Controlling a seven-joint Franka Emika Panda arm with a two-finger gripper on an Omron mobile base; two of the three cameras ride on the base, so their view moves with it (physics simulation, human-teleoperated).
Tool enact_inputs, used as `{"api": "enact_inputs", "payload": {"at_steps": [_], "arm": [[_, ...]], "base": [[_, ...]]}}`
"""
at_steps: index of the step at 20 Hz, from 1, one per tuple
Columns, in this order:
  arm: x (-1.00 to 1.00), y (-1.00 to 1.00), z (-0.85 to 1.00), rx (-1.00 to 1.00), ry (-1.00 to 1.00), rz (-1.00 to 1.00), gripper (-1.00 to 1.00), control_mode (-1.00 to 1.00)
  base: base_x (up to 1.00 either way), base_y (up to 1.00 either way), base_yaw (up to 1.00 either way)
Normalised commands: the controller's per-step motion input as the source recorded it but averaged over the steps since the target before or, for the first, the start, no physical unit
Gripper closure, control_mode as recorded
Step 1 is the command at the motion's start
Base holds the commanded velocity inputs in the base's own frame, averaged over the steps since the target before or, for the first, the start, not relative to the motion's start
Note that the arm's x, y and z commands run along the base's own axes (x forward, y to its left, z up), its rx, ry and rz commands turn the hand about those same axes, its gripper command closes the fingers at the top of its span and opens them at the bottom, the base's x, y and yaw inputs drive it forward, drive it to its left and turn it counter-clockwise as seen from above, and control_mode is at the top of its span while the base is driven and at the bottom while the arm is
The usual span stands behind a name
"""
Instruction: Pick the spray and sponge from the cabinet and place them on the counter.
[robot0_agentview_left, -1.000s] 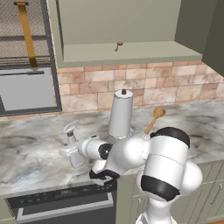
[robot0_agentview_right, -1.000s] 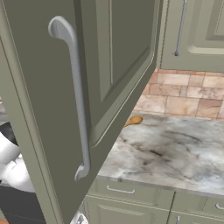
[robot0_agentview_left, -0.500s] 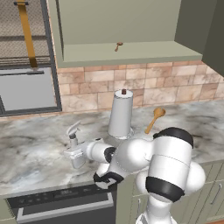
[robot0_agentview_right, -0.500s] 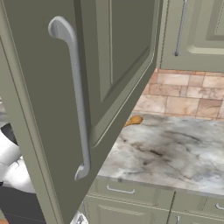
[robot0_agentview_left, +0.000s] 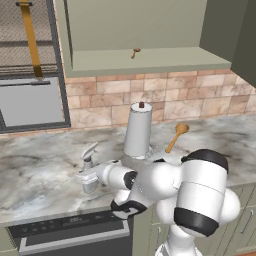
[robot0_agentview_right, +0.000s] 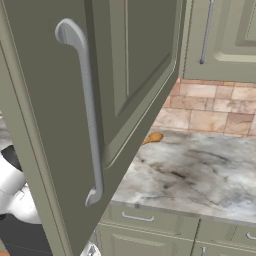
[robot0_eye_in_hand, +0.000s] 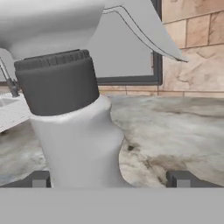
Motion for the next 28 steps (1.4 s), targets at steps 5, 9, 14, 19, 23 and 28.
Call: {"api": "enact_inputs", "payload": {"at_steps": [5, 9, 14, 19, 23, 28], "arm": [[0.02, 0.0, 0.01, 0.0, 0.0, 0.03, -1.0, -1.0], [0.02, -0.03, 0.02, 0.0, 0.0, 0.03, -1.0, -1.0], [-0.14, -0.13, 0.05, 0.0, -0.05, 0.04, -1.0, -1.0], [-0.26, -0.18, 0.12, 0.0, -0.09, 0.05, -1.0, -1.0], [-0.41, -0.22, 0.23, 0.0, -0.14, 0.05, -1.0, -1.0], [-0.4, -0.27, 0.25, 0.0, -0.14, 0.05, -1.0, -1.0]], "base": [[0.0, 0.0, 0.0], [0.0, 0.0, 0.0], [0.0, 0.0, 0.0], [0.0, 0.0, 0.0], [0.0, 0.0, 0.0], [0.0, 0.0, 0.0]]}}
